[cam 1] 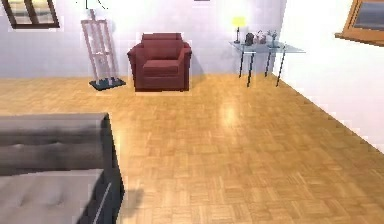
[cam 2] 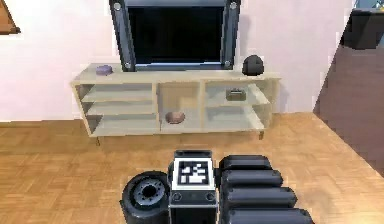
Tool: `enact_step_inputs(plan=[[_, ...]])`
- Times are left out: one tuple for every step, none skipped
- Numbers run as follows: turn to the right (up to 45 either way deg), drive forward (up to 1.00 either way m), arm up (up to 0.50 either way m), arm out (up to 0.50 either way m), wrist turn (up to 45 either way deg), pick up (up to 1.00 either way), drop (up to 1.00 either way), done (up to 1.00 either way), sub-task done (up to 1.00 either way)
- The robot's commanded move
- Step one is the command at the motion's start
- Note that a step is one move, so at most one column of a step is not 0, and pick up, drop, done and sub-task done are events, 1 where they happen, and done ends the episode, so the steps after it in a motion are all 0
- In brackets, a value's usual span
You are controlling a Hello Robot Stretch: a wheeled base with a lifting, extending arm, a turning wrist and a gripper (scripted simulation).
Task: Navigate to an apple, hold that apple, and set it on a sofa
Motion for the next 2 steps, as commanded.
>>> enact_step_inputs(plan=[[-45.0, 0.00, 0.00, 0.00, 0.0, 0.00, 0.00, 0.00, 0.00], [-30.0, 0.00, 0.00, 0.00, 0.0, 0.00, 0.00, 0.00, 0.00]])
